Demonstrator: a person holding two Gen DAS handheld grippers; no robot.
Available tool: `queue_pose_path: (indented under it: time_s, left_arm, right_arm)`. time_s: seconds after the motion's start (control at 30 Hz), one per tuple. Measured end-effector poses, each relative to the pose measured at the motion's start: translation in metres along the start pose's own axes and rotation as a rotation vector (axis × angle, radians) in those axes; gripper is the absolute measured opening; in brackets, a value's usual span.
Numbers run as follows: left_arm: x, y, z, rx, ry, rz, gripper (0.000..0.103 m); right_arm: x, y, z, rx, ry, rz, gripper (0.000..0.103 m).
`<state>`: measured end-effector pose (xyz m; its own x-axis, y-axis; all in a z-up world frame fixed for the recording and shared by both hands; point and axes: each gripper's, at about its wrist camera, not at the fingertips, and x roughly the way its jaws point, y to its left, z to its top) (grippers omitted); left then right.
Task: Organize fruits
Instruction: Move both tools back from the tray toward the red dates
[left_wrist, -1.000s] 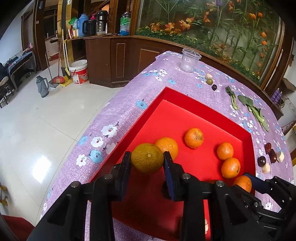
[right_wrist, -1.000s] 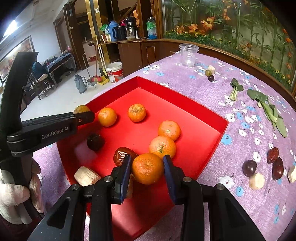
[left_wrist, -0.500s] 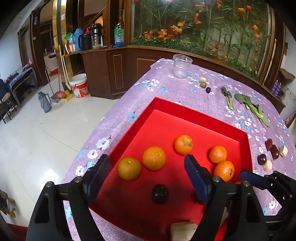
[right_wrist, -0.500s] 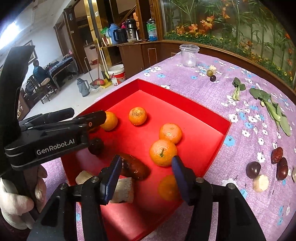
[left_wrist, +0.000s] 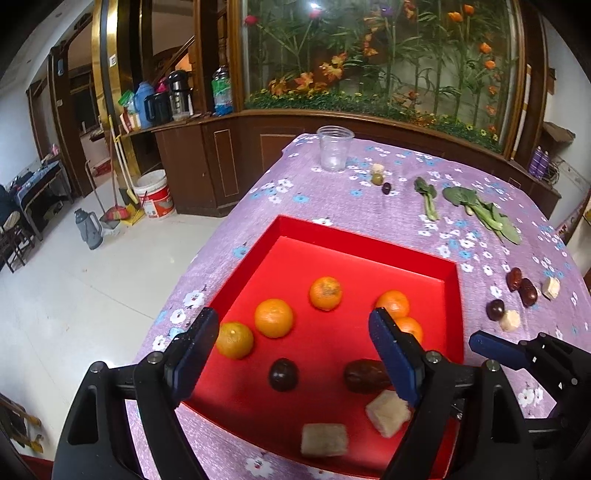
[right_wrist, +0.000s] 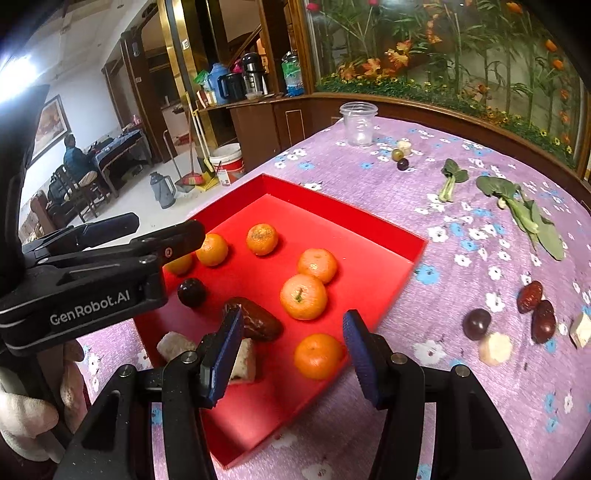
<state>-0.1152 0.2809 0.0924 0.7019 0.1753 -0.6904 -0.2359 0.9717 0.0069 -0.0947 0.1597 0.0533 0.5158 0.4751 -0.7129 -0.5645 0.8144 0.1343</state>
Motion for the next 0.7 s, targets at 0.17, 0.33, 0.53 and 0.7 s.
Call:
queue_pose_path:
  time_s: [0.17,0.33,0.53,0.7]
  left_arm:
    - [-0.011,-0.017,0.001,0.035,-0.014,-0.003,0.082]
    - [-0.02,-0.038,0.002,0.071,-0.025,-0.006,0.082]
    - [-0.023,-0.07,0.001,0.124,-0.024,-0.017,0.082]
    - [-0.021,-0.096,0.001,0.168,-0.011,-0.039,0.082]
  right_arm:
    - [-0.017,-0.011,-0.007,0.017,-0.024,-0.007,0.061]
    - [-0.03,-0.032,-0.015,0.054,-0.043,-0.018,0.063]
    - [-0.045,-0.065,-0.028,0.113,-0.056,-0.039,0.063]
    - [-0.055,-0.097,-0.04,0.17,-0.057,-0.065,0.063]
